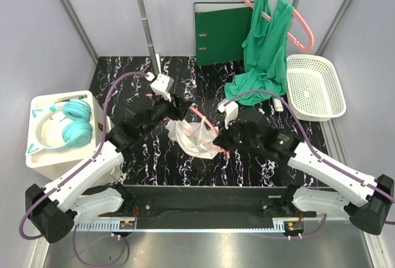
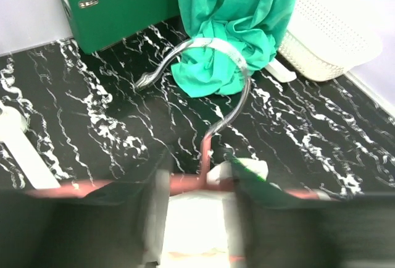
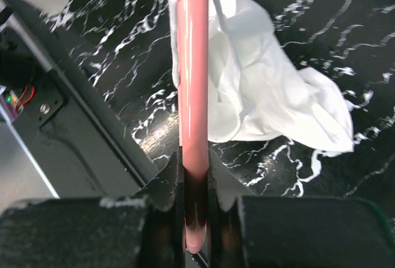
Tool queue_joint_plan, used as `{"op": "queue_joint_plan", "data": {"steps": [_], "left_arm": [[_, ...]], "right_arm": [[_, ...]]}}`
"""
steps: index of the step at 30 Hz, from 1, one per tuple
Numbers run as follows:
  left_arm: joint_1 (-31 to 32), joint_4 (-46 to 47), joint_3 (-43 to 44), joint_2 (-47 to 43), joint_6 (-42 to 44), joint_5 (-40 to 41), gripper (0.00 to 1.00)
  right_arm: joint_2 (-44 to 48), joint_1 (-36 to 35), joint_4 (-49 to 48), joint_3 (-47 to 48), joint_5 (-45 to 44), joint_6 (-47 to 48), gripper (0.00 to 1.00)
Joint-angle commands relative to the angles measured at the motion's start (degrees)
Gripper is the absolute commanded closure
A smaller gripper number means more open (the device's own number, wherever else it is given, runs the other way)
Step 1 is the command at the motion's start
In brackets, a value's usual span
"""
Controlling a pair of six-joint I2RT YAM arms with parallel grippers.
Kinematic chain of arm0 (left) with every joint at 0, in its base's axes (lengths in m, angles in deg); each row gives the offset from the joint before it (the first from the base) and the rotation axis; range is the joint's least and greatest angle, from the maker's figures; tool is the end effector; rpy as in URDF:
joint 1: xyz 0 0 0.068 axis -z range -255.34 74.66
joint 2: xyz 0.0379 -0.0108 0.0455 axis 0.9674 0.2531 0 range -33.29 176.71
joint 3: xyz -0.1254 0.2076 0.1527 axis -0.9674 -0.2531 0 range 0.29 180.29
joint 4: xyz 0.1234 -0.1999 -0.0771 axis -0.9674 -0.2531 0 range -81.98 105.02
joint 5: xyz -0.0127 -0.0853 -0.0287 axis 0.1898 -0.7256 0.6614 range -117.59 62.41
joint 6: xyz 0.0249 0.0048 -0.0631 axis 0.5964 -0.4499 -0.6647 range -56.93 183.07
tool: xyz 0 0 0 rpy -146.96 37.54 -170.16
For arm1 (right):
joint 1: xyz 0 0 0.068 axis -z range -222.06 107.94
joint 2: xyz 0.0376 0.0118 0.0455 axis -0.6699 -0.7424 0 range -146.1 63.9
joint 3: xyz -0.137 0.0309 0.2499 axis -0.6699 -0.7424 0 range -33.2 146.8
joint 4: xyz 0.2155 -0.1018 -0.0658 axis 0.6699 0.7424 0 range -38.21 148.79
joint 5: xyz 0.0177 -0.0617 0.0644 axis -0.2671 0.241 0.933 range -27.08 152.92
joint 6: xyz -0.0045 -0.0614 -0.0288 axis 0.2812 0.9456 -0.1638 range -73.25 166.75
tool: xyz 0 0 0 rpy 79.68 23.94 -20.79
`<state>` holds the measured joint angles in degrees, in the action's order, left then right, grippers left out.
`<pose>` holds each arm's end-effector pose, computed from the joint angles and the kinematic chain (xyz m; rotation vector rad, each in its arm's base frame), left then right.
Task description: Place the tank top on the hanger
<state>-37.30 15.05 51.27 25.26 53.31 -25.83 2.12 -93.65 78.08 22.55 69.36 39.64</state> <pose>0.1885 -0.1453 0.3632 0.4020 1.6910 -0.5927 0.1391 0.1853 0.3256 -0.9023 2.0262 0.7071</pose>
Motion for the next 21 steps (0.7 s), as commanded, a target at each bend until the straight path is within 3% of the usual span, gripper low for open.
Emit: {"op": "queue_joint_plan", "data": {"steps": [1, 2, 3, 4, 9, 13, 16, 21], "left_arm": [[0.01, 4.54, 2.71, -0.19, -1.66, -1.41, 0.27], [0.01, 4.36, 2.98, 0.08, -2.01, -1.41, 0.21], [0.01, 3.84, 3.33, 0.25, -2.19, -1.41, 0.03], [0.01, 3.4, 4.03, 0.34, -2.19, -2.71, 0.01], [-0.07, 0.14, 4.22, -1.23, -3.33, 3.15, 0.01], [-0.25, -3.63, 2.72, -5.44, -4.39, 13.16, 0.01], [-0.42, -8.63, 2.81, -7.99, -5.79, 14.5, 0.01], [-0.34, -14.35, 0.79, -12.13, -7.11, 12.74, 0.01]], "right_arm": [[4.11, 0.35, -4.84, 0.15, -8.45, -4.48, 1.0], [4.47, 0.35, -4.92, 0.07, -10.2, -4.92, 1.0], [4.73, 0.44, -4.93, 0.33, -11.0, -5.54, 1.0], [5.17, 0.44, -4.75, 0.5, -11.79, -5.63, 1.0], [4.3, 0.44, 0.15, 5.15, -20.05, -4.76, 1.0], [0.61, 0.44, 3.59, 10.42, -25.5, -2.47, 1.0], [-3.34, 0.44, 5.27, 15.78, -30.59, -1.15, 1.0], [-12.2, 2.02, 5.62, 27.47, -31.4, 2.71, 1.0]]}}
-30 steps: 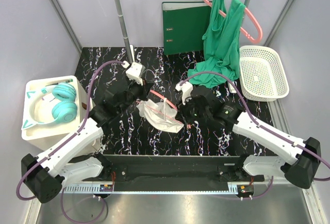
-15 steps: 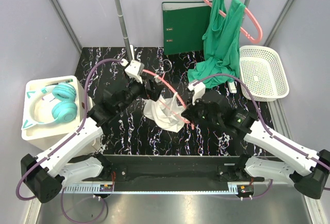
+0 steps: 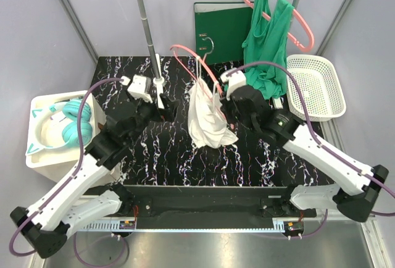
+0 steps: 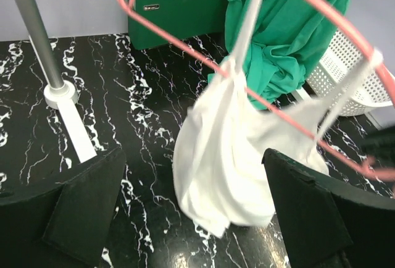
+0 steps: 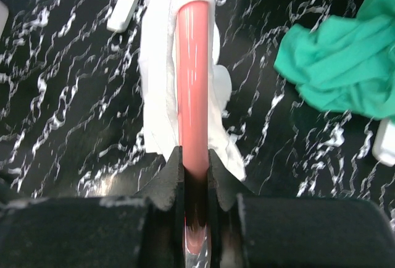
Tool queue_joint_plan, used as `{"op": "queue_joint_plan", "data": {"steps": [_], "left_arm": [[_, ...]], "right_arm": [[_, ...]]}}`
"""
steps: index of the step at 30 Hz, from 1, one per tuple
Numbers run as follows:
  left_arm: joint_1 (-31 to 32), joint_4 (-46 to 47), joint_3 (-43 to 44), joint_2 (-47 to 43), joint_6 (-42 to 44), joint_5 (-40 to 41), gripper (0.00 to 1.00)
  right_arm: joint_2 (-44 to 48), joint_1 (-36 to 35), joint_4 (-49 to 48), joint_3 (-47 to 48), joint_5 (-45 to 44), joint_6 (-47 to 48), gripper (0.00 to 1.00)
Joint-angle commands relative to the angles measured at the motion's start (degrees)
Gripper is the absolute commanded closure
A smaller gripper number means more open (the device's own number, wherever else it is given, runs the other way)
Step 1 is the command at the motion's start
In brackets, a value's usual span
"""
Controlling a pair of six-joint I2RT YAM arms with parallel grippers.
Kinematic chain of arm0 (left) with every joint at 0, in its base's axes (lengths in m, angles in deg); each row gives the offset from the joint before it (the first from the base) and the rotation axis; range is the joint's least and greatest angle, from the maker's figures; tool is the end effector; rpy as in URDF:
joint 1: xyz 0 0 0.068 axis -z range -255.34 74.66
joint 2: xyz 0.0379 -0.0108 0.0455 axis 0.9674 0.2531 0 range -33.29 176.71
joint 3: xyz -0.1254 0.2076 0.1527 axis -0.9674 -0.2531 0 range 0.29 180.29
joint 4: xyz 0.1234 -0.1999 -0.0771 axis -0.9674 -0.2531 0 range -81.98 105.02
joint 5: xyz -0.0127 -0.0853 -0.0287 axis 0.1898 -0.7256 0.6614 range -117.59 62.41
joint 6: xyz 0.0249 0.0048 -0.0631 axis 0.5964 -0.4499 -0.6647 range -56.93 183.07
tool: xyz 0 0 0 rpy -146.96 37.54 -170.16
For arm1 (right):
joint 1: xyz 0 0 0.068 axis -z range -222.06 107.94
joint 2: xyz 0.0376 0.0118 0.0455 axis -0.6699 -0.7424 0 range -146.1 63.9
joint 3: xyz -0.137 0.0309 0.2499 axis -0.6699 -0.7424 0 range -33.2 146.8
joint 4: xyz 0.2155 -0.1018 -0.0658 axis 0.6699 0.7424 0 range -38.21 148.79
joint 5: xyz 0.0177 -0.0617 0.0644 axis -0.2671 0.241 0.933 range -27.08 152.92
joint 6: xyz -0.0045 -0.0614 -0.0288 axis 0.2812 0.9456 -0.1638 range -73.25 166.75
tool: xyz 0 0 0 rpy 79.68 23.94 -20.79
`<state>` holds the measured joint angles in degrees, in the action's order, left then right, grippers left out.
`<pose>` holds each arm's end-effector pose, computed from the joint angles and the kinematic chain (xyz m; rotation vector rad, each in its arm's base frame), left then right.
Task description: Place the tank top on the hanger
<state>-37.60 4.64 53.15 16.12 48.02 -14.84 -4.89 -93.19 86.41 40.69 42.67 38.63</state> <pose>0.1585 -0.1074 0.3832 0.1701 1.7053 -0.5009 0.1728 0.1843 0.3913 -0.5530 1.9869 0.2727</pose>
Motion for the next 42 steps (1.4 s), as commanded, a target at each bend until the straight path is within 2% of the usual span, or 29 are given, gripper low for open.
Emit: {"op": "queue_joint_plan", "data": {"steps": [1, 13, 23, 31, 42], "left_arm": [[-0.03, -4.65, -1.35, -4.22, -1.91, 2.01, 0.01], [-0.12, -8.52, -4.87, -9.24, -1.12, 6.49, 0.01], [-0.03, -8.44, -5.05, -9.24, -0.16, 7.9, 0.01], [-0.12, -8.44, -5.14, -9.24, -0.24, 7.9, 0.01], [-0.03, -8.79, -4.87, -9.15, -0.68, 7.64, 0.01]], "right_arm": [[-6.78, 2.26, -2.62, 13.09, -3.84, 4.33, 1.0], [-31.73, 9.21, -2.27, 46.33, 1.18, 13.39, 1.0], [-47.74, 13.16, 4.67, 75.41, 4.16, 16.82, 1.0], [-52.75, 15.89, 5.38, 79.83, 9.17, 16.73, 1.0], [-51.01, 16.33, 5.56, 73.33, 11.72, 14.54, 0.99]]}}
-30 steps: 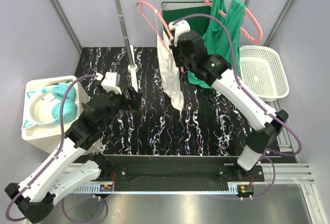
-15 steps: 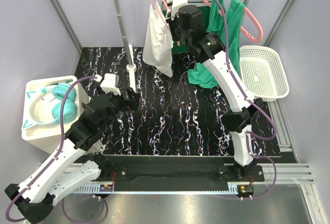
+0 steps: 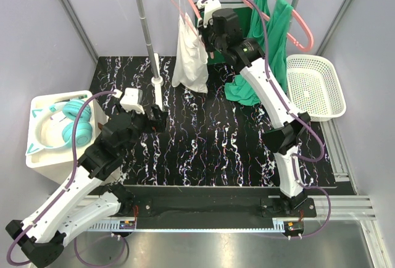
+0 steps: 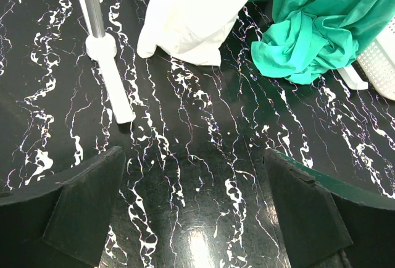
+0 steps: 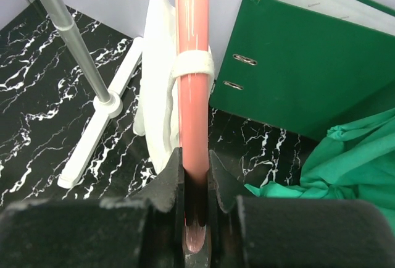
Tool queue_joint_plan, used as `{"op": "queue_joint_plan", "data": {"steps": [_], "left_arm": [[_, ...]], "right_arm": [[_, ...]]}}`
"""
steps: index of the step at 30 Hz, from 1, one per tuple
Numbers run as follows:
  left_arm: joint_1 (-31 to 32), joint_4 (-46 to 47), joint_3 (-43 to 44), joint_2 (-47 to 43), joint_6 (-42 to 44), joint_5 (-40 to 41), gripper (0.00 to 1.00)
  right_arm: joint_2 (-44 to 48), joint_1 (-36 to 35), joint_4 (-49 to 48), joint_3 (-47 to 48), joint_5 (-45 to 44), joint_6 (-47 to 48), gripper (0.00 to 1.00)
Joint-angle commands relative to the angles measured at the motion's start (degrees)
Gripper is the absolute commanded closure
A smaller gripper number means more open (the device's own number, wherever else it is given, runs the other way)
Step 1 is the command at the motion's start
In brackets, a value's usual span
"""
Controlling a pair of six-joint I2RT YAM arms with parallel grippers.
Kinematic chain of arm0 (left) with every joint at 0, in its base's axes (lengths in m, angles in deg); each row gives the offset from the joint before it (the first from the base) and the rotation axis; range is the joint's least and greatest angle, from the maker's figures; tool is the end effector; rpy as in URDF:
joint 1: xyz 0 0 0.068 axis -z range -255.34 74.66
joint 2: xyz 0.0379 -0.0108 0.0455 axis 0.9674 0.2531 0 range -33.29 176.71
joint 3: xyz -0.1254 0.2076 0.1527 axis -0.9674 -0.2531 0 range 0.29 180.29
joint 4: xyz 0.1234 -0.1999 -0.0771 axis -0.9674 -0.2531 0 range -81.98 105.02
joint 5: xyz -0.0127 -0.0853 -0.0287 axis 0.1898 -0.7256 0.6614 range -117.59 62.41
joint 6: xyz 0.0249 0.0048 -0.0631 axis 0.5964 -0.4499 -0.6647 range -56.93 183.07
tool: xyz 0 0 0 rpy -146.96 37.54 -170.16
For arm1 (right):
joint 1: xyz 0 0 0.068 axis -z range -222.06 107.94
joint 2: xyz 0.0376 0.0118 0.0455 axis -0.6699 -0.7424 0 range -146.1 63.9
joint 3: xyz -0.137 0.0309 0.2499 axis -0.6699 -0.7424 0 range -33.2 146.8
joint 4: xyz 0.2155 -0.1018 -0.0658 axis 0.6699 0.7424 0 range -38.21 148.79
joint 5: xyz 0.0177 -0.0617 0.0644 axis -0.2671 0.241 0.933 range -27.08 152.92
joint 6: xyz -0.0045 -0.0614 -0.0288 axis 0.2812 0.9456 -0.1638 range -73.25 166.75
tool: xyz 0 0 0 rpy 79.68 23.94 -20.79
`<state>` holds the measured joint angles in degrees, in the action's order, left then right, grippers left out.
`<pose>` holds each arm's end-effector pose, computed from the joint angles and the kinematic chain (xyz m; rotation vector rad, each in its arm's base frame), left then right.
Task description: Place the tank top on the hanger
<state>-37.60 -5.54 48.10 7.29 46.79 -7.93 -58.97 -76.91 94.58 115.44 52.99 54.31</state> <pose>0.1308 -0.0779 0.3540 0.0922 1.8020 -0.3660 0.3945 0.2632 0.4637 -0.5619 1.7800 0.1678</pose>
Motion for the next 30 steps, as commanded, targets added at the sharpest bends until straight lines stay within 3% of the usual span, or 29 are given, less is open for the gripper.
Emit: {"op": "queue_joint_plan", "data": {"steps": [1, 3, 4, 6, 7, 11, 18, 23, 26, 30], "left_arm": [[-0.12, 1.4, 0.18, -0.5, 0.45, 0.9, 0.01], [-0.12, 1.31, 0.35, -0.59, 0.1, 1.26, 0.01], [-0.03, 1.31, 0.26, -0.59, 0.01, 1.61, 0.01], [-0.03, 1.22, 0.35, -0.67, -0.16, 1.78, 0.01], [-0.12, 1.13, 0.44, -0.59, -0.16, 1.87, 0.01], [-0.12, 0.96, 0.88, -0.59, -0.25, 2.14, 0.01], [-0.12, 0.69, 0.88, -1.55, -0.6, 3.36, 0.01], [-0.12, 0.52, 0.18, -3.13, -1.3, 4.42, 0.01], [-0.12, 0.52, -0.35, -3.75, -1.74, 5.38, 0.01], [-0.12, 0.6, -0.79, -3.93, -2.09, 6.7, 0.01]], "right_arm": [[3.33, 0.05, -2.62, -1.68, 1.58, -1.22, 0.98], [4.3, 0.05, -2.62, -2.21, 1.76, -1.49, 0.89], [4.65, 0.05, -2.53, -2.39, 1.85, -1.57, 0.71], [6.14, 0.05, -2.62, -3.35, 1.94, -1.75, 0.47], [6.67, 0.05, -2.62, -4.05, 1.94, -1.84, 0.29], [10.18, 0.05, -2.62, -6.6, 1.76, -1.84, 0.03], [24.13, 0.05, -5.33, -20.03, 1.06, -2.8, 0.0], [38.73, 0.05, -14.99, -43.4, -0.88, -3.94, 0.0], [49.88, 0.05, -17.55, -56.58, -0.87, -5.35, 0.0], [57.99, 0.05, -18.44, -74.58, -7.17, -10.09, 0.0]]}}
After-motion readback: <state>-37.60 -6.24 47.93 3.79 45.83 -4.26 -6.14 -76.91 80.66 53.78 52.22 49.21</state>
